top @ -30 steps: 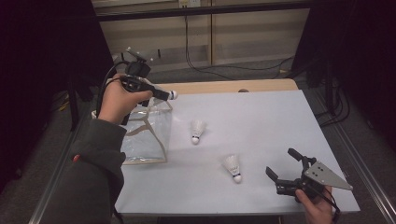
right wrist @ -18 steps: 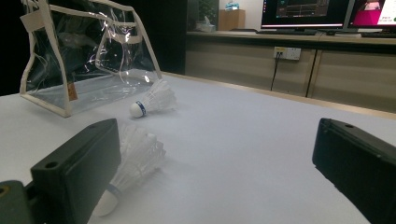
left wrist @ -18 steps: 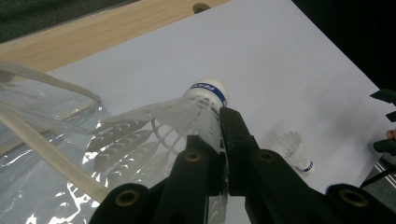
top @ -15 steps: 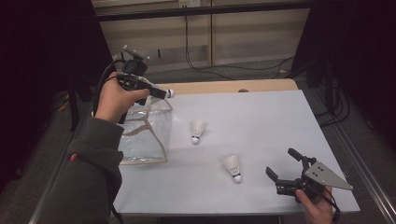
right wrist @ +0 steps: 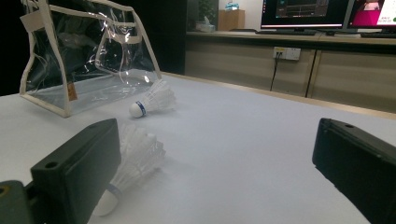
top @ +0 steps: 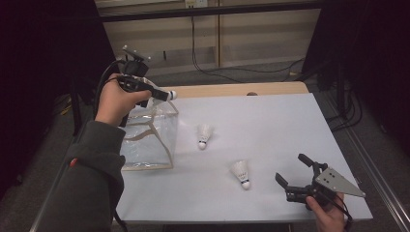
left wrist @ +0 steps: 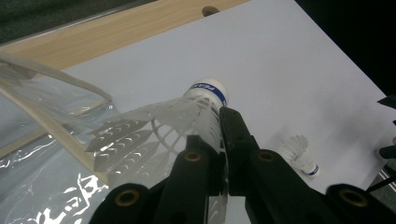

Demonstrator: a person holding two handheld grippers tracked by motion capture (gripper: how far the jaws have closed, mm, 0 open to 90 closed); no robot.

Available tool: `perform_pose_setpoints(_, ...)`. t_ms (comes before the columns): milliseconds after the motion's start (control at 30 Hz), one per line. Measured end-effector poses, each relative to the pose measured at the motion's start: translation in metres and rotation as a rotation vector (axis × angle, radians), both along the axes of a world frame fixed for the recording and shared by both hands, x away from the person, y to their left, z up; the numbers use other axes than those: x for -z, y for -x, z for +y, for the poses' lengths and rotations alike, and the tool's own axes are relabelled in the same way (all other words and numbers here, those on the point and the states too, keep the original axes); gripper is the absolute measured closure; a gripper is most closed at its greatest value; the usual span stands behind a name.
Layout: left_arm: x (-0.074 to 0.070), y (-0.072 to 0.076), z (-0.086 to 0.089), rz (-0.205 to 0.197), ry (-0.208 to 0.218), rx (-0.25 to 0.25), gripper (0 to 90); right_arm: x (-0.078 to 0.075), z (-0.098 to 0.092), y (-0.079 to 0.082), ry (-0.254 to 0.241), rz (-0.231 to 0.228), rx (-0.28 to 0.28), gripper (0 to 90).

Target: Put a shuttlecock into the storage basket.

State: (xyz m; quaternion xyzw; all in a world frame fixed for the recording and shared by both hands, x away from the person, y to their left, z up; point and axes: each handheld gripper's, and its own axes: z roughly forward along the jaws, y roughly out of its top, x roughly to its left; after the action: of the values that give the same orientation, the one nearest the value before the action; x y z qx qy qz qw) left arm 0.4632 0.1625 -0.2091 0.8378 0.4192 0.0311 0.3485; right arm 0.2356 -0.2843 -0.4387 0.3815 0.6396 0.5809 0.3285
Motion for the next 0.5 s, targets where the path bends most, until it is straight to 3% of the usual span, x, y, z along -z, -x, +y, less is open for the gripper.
perform_pose_setpoints(500, -0.0023, -0.0016, 0.0081, -0.003, 0.001, -0.024, 88.7, 0.0002, 0.0002, -0.0001, 0.001, 0.000, 0.001, 1.2)
